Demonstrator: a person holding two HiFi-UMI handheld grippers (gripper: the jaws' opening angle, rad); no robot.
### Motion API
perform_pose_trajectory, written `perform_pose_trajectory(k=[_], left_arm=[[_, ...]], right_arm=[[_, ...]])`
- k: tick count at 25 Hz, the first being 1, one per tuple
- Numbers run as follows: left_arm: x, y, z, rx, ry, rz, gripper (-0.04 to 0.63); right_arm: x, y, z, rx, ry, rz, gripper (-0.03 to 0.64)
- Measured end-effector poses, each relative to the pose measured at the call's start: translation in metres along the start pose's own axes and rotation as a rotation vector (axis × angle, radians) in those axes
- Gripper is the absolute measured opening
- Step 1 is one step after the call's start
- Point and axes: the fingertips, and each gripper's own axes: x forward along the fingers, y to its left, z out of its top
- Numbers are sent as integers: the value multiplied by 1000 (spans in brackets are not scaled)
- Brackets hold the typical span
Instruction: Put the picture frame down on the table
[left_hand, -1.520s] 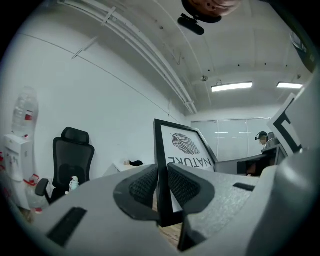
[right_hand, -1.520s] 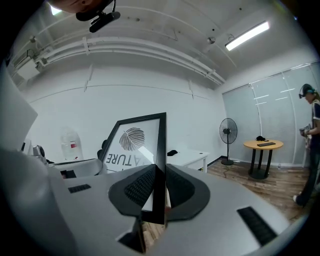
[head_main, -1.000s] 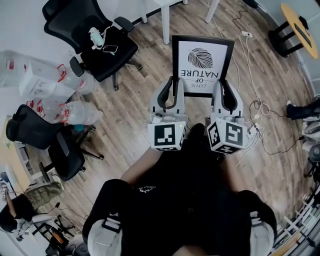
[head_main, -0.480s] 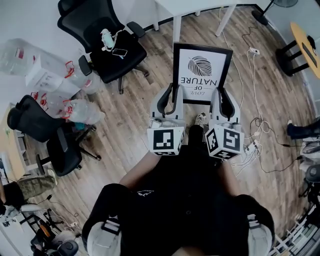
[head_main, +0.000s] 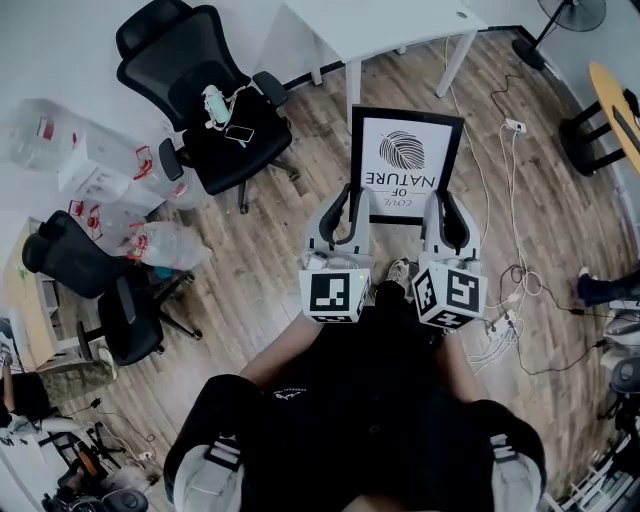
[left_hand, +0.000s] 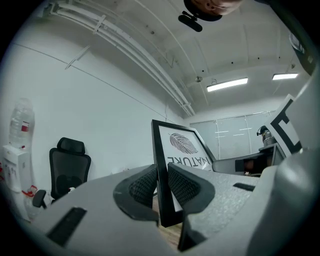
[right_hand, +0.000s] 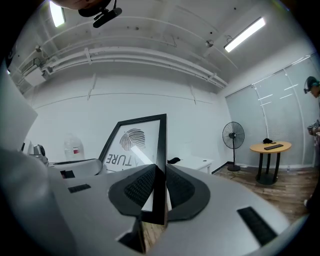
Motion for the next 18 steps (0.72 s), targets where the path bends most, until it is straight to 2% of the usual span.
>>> perform_pose_trajectory(k=[5,9,18], left_arm=[[66,-22,6,25,-16,-4,74],[104,-41,8,15,-8,-8,74],[181,-68,7,23,-4,63,74]], right_arm=[[44,-49,19,4,-25,3,64],[67,-84,29,18,-23,11,64],[126,-147,47,28,-15,66,64]])
